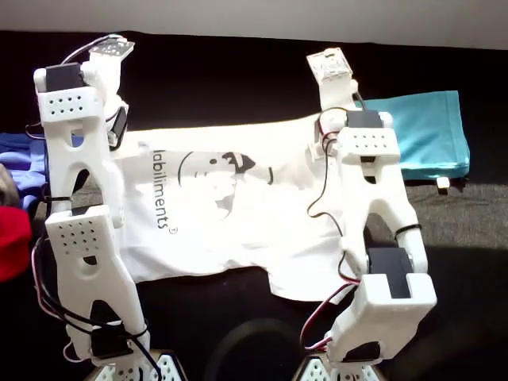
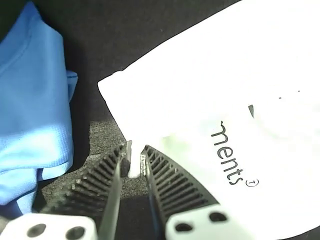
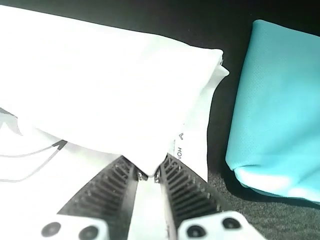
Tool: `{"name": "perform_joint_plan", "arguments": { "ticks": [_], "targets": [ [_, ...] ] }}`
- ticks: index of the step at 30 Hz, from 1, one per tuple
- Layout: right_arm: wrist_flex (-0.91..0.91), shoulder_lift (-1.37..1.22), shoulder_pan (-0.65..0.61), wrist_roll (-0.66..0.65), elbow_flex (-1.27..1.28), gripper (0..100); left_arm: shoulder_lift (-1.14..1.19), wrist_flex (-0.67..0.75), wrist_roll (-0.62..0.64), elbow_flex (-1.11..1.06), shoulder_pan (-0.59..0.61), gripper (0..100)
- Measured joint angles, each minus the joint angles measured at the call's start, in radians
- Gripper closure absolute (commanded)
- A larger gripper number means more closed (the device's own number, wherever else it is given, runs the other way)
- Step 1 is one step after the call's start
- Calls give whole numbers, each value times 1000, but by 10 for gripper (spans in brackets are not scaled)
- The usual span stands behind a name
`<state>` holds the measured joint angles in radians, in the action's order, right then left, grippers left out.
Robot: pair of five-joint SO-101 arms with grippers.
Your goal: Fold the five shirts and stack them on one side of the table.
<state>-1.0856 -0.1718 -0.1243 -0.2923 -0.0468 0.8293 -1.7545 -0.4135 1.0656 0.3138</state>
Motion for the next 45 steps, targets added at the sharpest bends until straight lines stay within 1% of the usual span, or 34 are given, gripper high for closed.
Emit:
{"name": "perform_joint_plan", "arguments": {
  "ticks": [2,5,9,12,15,17,21,23,25,28,32,34,40,45],
  "targets": [
    [-68,49,0,0,0,993,-21,-3,0,-54,0,991],
    [-166,104,0,0,0,993,-126,-6,3,-192,0,991],
    [-290,135,0,0,0,993,-318,-6,0,-448,0,991],
    [-356,163,0,0,25,993,-417,-6,0,-634,0,991],
    [-341,256,5,0,157,993,-489,-6,0,-770,0,991],
    [-287,367,6,-12,302,993,-548,-6,0,-839,0,991],
    [-140,666,11,-28,677,993,-678,2,0,-990,0,991],
    [-115,821,18,-28,839,993,-755,26,0,-1088,0,991],
    [-109,957,28,-28,942,993,-838,60,0,-1198,0,991],
    [-135,1085,43,-29,1005,993,-953,121,0,-1364,0,991],
    [-195,1123,48,-77,1022,993,-1040,215,0,-1550,0,991],
    [-207,1131,69,-95,1025,993,-1054,244,0,-1617,0,991],
    [-216,1135,167,-186,1076,993,-1063,264,2,-1686,0,991],
    [-216,1137,187,-236,1160,993,-1065,264,2,-1679,0,991]
  ]
}}
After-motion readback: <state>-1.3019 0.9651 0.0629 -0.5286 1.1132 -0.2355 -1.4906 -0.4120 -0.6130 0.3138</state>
